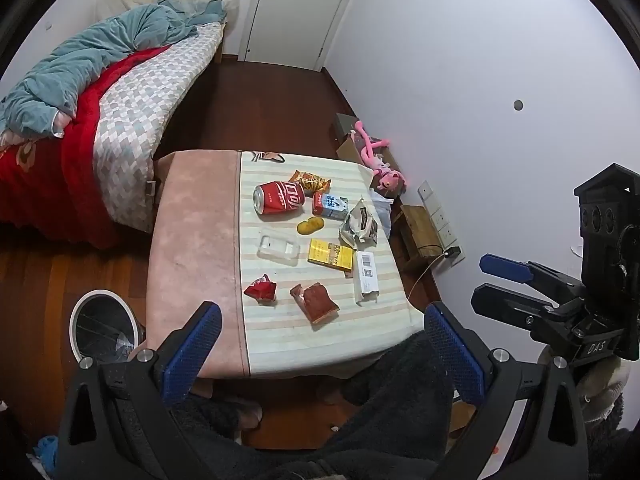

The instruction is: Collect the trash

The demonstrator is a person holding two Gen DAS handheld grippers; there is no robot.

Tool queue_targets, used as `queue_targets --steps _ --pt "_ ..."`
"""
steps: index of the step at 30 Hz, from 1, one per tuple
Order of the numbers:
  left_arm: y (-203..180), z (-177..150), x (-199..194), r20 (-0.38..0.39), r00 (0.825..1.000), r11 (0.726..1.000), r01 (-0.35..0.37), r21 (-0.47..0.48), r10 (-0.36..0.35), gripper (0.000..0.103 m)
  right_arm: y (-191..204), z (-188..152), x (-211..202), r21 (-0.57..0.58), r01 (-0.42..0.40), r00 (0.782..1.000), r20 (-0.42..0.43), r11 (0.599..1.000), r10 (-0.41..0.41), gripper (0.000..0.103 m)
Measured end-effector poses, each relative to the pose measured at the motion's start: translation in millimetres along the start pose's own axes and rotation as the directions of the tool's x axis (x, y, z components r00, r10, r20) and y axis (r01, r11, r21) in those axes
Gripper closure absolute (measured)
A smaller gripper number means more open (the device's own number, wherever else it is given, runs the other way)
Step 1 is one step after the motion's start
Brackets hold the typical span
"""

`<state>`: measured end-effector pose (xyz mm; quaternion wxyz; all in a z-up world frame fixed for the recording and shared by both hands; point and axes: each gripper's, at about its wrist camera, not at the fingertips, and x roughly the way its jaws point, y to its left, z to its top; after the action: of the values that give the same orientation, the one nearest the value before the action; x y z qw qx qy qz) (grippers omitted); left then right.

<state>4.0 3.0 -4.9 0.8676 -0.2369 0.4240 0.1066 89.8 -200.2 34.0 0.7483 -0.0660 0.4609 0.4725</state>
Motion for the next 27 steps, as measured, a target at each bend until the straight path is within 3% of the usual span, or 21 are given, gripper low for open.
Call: queue_targets --steps 27 --pt "-4.7 10.1 -2.4 0.006 1.0 1.0 0.005 0.014 -0.005 0.0 -5.3 7.9 3.6 -0.014 0.006 1.0 -0.013 1.0 -0.006 0.0"
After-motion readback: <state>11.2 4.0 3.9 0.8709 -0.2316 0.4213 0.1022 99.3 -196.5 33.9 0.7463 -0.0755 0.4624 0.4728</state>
